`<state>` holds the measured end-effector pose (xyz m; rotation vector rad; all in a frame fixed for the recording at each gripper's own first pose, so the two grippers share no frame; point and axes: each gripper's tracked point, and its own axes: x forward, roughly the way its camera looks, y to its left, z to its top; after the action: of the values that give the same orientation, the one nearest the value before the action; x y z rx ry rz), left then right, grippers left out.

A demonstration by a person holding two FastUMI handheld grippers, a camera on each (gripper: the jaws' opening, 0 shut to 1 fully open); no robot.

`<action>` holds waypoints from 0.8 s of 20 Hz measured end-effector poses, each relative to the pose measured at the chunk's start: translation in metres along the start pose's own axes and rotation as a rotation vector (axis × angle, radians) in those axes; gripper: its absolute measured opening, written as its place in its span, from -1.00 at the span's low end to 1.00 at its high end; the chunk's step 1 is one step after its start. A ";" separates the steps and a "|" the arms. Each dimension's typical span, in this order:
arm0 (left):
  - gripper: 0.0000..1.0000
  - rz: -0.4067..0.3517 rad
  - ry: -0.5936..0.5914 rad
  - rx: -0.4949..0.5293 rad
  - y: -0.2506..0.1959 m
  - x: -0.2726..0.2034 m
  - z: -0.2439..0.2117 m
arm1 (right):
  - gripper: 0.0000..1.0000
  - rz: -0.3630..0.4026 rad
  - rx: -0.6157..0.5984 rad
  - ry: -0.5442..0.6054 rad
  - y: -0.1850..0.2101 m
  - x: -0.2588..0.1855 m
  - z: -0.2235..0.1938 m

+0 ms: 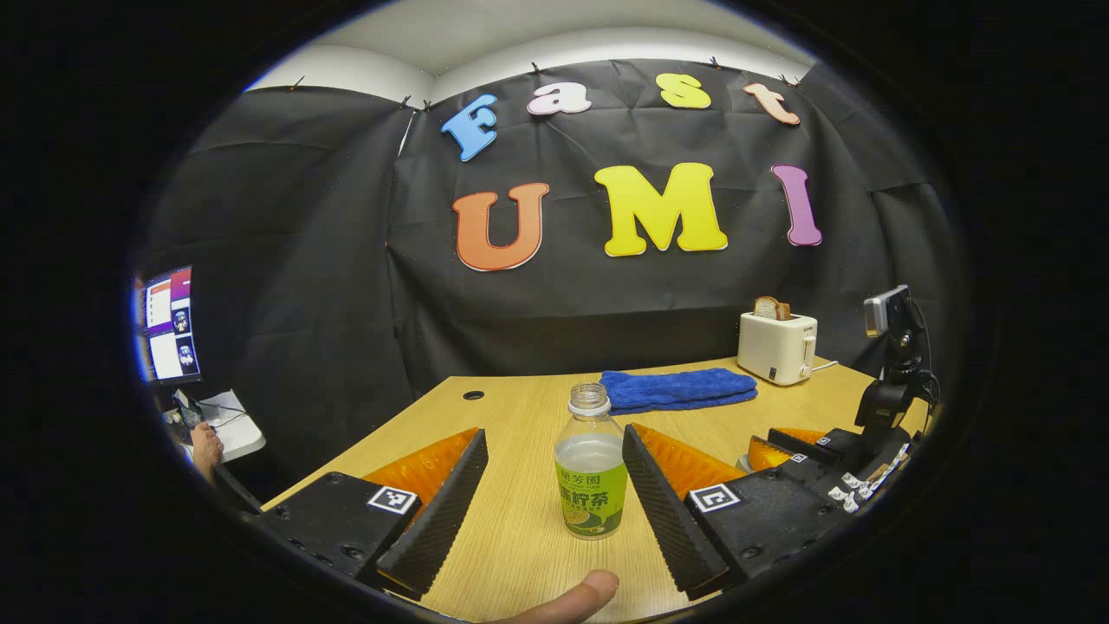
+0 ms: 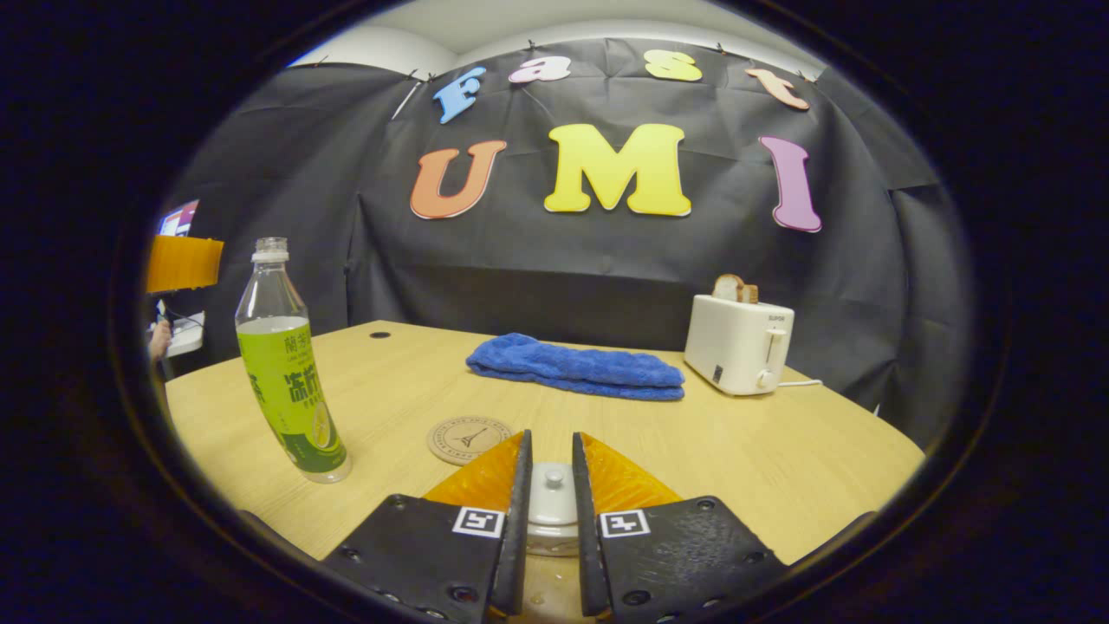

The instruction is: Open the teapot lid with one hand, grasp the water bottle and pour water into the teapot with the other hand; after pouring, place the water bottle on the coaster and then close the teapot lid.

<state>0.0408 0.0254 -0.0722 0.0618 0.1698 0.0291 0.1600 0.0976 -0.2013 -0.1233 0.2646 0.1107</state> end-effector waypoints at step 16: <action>0.96 -0.018 -0.010 -0.014 0.000 -0.006 0.005 | -0.99 0.025 -0.008 -0.028 -0.007 0.001 0.004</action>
<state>0.0359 0.0253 -0.0663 0.0466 0.1598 0.0118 0.1626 0.0915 -0.1974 -0.1259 0.2376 0.1377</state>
